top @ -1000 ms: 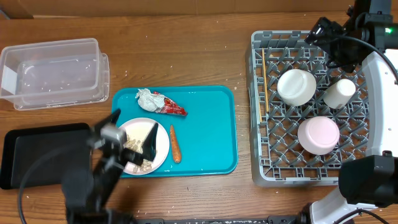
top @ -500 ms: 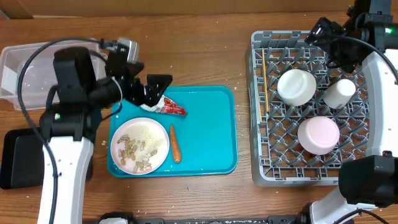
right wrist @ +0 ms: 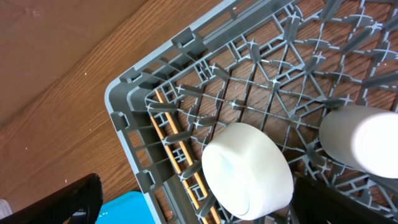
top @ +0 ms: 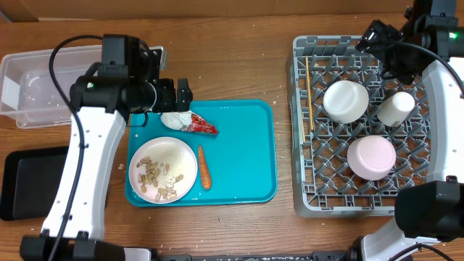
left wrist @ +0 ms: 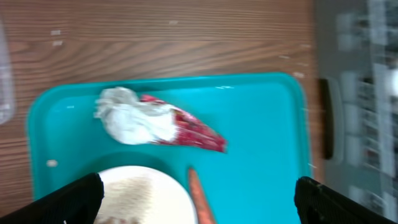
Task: Sort waste into correct bins and load items into the dishwasher
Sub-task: 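Move the left gripper to the crumpled white tissue and grasp it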
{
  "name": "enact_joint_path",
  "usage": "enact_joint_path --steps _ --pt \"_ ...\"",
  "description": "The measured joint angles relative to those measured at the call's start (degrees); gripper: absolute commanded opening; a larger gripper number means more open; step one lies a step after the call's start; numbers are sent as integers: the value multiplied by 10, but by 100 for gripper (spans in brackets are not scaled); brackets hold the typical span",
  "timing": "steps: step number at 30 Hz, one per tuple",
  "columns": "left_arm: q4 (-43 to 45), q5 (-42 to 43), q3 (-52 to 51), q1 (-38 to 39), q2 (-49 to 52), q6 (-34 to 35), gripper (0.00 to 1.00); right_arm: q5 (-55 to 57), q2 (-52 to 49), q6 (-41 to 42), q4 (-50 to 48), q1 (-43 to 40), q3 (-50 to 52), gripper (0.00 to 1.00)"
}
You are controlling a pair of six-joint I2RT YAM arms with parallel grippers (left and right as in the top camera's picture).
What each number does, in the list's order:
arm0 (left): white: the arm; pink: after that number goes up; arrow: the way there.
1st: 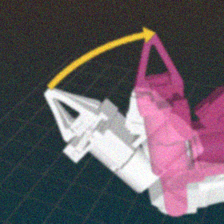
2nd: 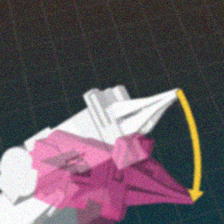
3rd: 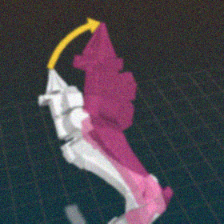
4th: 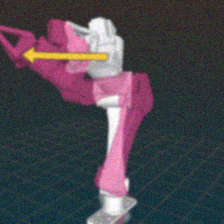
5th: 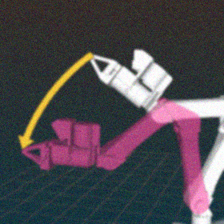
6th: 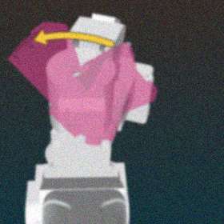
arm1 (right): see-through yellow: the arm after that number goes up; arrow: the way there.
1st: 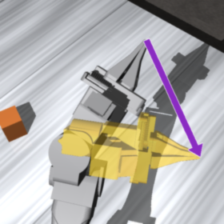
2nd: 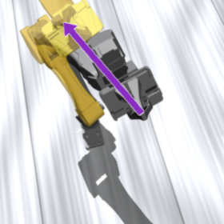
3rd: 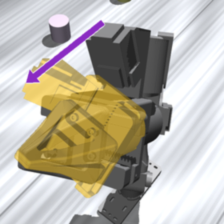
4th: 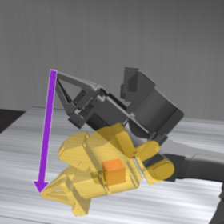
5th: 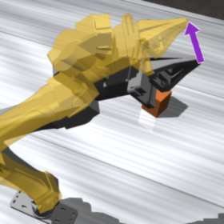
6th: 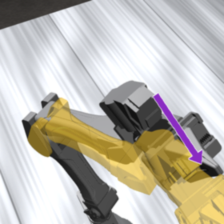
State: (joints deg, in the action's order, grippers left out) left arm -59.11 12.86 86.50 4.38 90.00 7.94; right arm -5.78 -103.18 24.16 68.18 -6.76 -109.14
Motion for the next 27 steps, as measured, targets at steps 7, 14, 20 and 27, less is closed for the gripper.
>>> enact_joint_path --steps 7,14,20,27 --pt "0 -11 1 0 71 16 100 0 0 0 0 0 0 100" --pt "5 -54 1 0 150 49 100 0 0 0 0 0 0 100" --pt "25 -86 1 2 209 67 100 0 0 0 0 0 0 100" --pt "54 -135 1 2 255 90 88 0 0 0 0 0 0 100"
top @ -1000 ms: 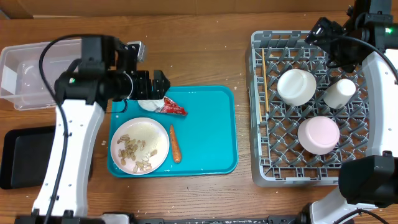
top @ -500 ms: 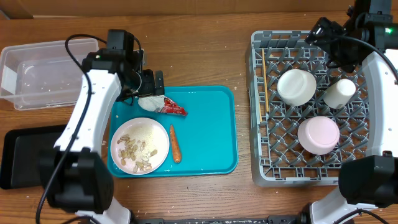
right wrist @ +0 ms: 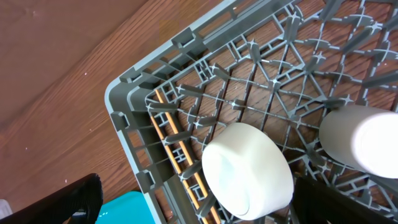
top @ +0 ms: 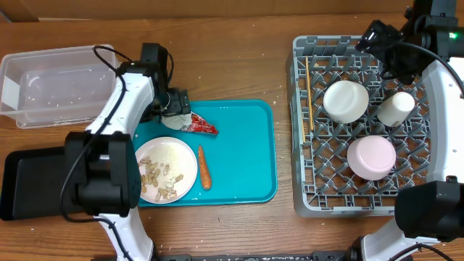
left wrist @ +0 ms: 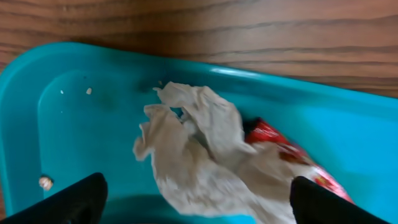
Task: Sort waste into correct bins and load items into the dishwasher
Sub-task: 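Move the left gripper to the crumpled white tissue and grasp it, then carry the tissue to the clear plastic bin and release it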
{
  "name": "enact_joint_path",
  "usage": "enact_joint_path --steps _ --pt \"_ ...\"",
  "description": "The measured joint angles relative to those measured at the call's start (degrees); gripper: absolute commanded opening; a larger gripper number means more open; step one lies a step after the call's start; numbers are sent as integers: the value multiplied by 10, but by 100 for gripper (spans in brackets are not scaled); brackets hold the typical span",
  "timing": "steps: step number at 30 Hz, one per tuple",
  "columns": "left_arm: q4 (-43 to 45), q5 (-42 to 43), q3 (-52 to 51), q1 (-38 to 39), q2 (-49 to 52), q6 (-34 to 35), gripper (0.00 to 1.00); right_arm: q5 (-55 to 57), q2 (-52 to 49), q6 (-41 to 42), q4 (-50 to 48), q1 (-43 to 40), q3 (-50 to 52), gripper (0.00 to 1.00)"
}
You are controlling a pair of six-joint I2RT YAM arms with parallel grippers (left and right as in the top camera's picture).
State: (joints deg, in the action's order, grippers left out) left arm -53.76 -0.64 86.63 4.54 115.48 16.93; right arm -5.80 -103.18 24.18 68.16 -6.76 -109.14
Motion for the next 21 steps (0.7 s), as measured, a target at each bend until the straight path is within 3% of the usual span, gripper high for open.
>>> enact_joint_path --steps 8,14,16,21 --pt "0 -13 0 0 35 12 52 0 0 0 0 0 0 100" --pt "-11 -16 5 0 35 13 36 0 0 0 0 0 0 100" --pt "-24 -16 15 0 35 13 25 0 0 0 0 0 0 100" --pt "-69 -15 67 0 36 13 9 0 0 0 0 0 0 100"
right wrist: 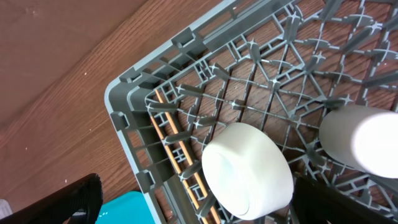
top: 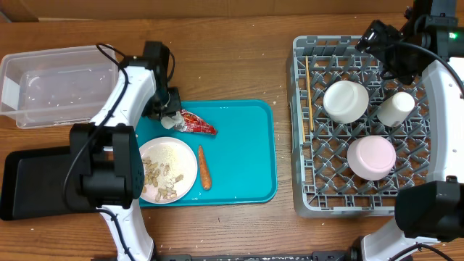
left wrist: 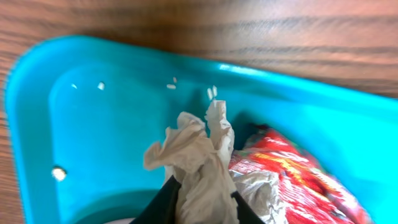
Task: Sort waste into correct bins and load items into the dishwasher
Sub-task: 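Carry the tissue to the clear plastic bin and release it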
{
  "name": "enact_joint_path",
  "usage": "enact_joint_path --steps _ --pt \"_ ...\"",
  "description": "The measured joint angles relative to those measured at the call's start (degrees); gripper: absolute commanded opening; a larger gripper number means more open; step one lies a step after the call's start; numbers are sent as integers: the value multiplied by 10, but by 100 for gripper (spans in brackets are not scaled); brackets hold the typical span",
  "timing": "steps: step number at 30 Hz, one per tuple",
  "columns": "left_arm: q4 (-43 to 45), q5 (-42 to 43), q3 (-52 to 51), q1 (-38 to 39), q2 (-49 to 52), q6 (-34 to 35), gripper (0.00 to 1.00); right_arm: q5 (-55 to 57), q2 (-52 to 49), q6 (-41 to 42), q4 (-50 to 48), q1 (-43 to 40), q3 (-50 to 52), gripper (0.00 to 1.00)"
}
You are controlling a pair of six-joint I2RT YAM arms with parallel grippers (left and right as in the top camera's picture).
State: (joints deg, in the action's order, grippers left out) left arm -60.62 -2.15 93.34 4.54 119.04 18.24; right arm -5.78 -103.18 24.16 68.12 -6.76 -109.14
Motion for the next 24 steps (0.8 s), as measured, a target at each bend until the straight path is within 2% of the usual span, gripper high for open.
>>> enact_joint_path --steps 1,14,18,24 --pt "-10 0 13 0 0 1 4 0 0 0 0 0 0 100" --pt "-86 -6 176 -6 0 1 4 0 0 0 0 0 0 100" --pt "-76 -23 234 -34 0 11 4 0 0 0 0 0 0 100" --pt "6 -51 273 -117 0 16 5 0 0 0 0 0 0 100"
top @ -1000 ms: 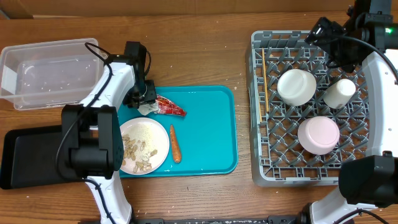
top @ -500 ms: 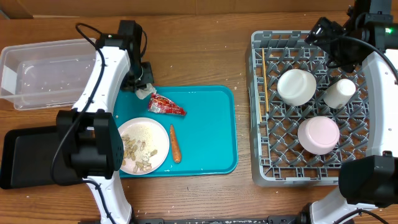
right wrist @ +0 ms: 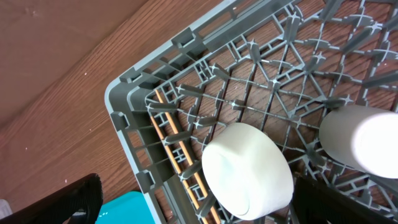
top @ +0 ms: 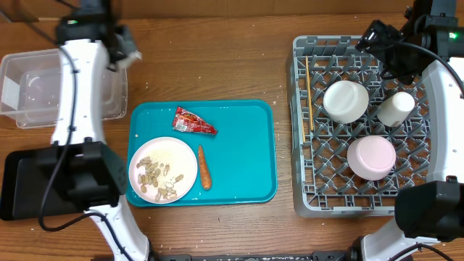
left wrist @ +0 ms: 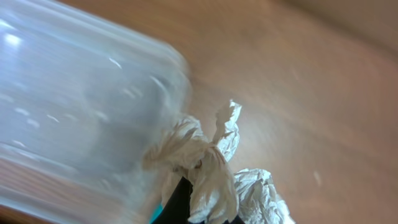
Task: Sort waste into correct bins and load items into the dishwasher
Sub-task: 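Carry the tissue to the clear plastic bin and release it, then lower the left gripper onto the red wrapper and grasp it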
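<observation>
My left gripper [top: 123, 45] is shut on a crumpled white tissue [left wrist: 202, 165] and holds it up beside the right end of the clear plastic bin [top: 51, 87], over bare wood. On the teal tray [top: 246, 174] lie a red wrapper [top: 194, 121], a carrot [top: 204, 167] and a white plate [top: 163, 170] of peanut shells. My right gripper [right wrist: 199, 199] hangs open over the far left corner of the grey dish rack [top: 301, 145], above a white bowl [right wrist: 247, 169].
A black bin [top: 22, 181] sits at the front left. The rack also holds a white cup [top: 396, 107], a pink bowl [top: 371, 157] and chopsticks [top: 308, 94] along its left side.
My left gripper, then shut on the tissue in the tray's far left corner, now holds it raised beside the clear bin. The wrapper stays on the tray. The right arm is unchanged.
My left gripper was open above the tray, then lower over the tissue by the wrapper. Then it was shut on the tissue in the tray. Now the tissue is off the tray, next to the clear bin. The right gripper stayed open over the rack.
</observation>
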{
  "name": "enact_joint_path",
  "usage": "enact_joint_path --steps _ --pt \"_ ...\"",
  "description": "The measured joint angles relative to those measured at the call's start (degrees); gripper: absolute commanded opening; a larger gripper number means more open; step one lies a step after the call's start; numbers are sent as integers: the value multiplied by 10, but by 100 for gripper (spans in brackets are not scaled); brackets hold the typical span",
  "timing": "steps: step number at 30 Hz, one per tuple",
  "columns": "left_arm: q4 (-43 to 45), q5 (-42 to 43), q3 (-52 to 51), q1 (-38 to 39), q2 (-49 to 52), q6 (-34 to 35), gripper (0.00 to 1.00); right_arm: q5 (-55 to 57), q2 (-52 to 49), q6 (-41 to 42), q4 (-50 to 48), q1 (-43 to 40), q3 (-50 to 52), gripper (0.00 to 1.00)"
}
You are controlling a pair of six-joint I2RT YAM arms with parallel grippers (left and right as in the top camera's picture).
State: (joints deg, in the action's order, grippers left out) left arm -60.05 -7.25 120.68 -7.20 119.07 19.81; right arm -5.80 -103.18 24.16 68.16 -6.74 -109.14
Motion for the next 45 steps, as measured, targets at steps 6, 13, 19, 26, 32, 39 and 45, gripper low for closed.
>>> enact_joint_path --steps 6,13,19,26,32,39,45 --pt "37 -13 0 -74 3 7 86 0 0 0 0 0 0 100" --pt "17 -13 0 -105 18 11 100 0 0 0 0 0 0 100" --pt "-28 97 1 -100 18 11 100 0 0 0 0 0 0 100" --pt "-120 278 -6 -20 17 11 100 0 0 0 0 0 0 100" --pt "-124 256 -63 114 16 40 100 0 0 0 0 0 0 100" --pt "-78 244 -160 193 14 158 100 0 0 0 0 0 0 100" --pt "-25 229 -213 214 13 238 99 0 0 0 0 0 0 100"
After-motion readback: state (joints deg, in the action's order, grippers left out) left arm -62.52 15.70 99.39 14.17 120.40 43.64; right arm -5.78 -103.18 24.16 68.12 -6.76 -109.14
